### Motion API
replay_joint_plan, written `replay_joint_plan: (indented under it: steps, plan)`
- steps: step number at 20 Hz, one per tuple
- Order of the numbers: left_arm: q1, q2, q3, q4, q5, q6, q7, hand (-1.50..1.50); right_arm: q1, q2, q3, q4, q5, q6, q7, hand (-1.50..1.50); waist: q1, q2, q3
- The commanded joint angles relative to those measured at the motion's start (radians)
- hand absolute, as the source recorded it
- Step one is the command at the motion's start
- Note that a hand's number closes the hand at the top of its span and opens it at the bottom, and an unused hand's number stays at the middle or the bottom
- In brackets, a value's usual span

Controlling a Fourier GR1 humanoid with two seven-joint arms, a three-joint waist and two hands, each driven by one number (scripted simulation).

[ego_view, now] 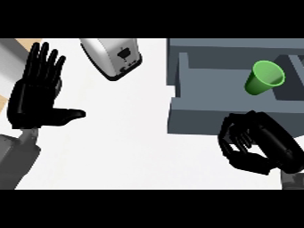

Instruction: Pick up the cup, place it into the drawer and close the drawer

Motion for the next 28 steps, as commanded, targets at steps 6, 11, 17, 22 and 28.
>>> replay_joint_plan:
  steps: [6,11,17,22,28]
  plan:
    - [0.184,0.039,0.104,-0.021,-0.009,-0.156,-0.053,-1.50,-0.167,0.102,0.091,0.413,0.250,-0.171,-0.100,-1.50,-0.011,0.003,0.000]
    - [0.252,0.066,0.141,-0.139,0.006,-0.153,0.017,-1.50,-0.298,0.100,0.060,0.639,0.310,-0.175,-0.114,-1.50,-0.005,0.002,0.000]
    - [0.275,0.031,0.193,-0.070,-0.021,-0.261,-0.018,-1.50,-0.438,0.122,-0.041,0.997,0.308,-0.288,-0.293,-1.50,-0.005,0.005,0.001]
    - [0.284,0.030,0.258,0.006,-0.036,-0.356,-0.037,-1.50,-0.554,0.156,-0.087,1.194,0.307,-0.316,-0.357,-1.50,-0.011,0.005,0.000]
    - [0.293,-0.012,0.214,-0.045,-0.065,-0.340,-0.029,-1.50,-0.754,0.078,-0.184,1.442,0.268,-0.265,-0.455,-1.50,0.017,0.015,0.002]
